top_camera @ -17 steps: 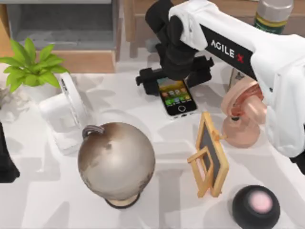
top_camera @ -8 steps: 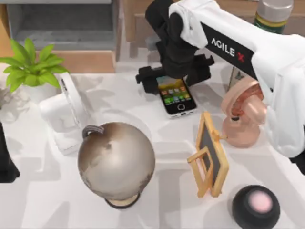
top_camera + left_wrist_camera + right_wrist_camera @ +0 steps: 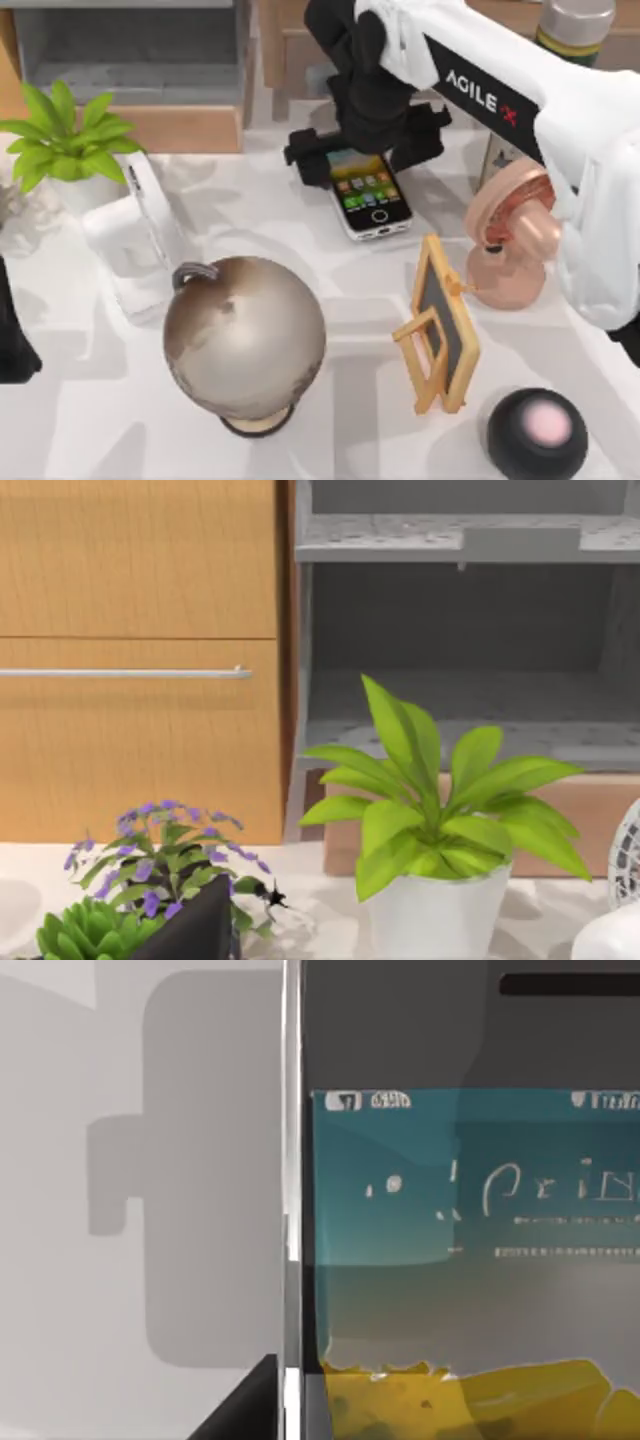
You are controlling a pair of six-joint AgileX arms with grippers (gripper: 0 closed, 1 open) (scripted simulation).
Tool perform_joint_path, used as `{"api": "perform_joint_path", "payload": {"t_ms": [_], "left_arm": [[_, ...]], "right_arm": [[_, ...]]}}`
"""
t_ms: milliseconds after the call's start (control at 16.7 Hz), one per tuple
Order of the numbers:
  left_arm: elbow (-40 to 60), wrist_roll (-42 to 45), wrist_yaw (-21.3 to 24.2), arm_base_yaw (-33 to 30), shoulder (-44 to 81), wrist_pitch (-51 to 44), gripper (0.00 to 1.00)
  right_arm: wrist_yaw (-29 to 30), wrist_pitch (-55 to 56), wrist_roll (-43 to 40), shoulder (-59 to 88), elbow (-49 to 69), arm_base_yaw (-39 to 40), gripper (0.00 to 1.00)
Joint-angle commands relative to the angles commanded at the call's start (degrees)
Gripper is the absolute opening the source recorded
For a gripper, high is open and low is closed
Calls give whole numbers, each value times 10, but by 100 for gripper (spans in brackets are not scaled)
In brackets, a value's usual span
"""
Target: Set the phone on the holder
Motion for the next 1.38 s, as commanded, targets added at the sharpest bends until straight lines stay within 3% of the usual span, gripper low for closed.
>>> {"api": "perform_joint_path", "payload": {"t_ms": [180, 420, 960, 1380], "left_arm": [[0, 0, 0, 0, 0, 0, 100], [0, 0, 0, 0, 0, 0, 100], [0, 0, 0, 0, 0, 0, 100], [0, 0, 0, 0, 0, 0, 100]], "right_arm": [[-15, 10, -2, -29, -15, 2, 0], [-77, 49, -15, -129, -107, 0, 0], [-315, 240, -90, -475, -493, -60, 0], [-489, 468, -180, -714, -807, -205, 0]]}}
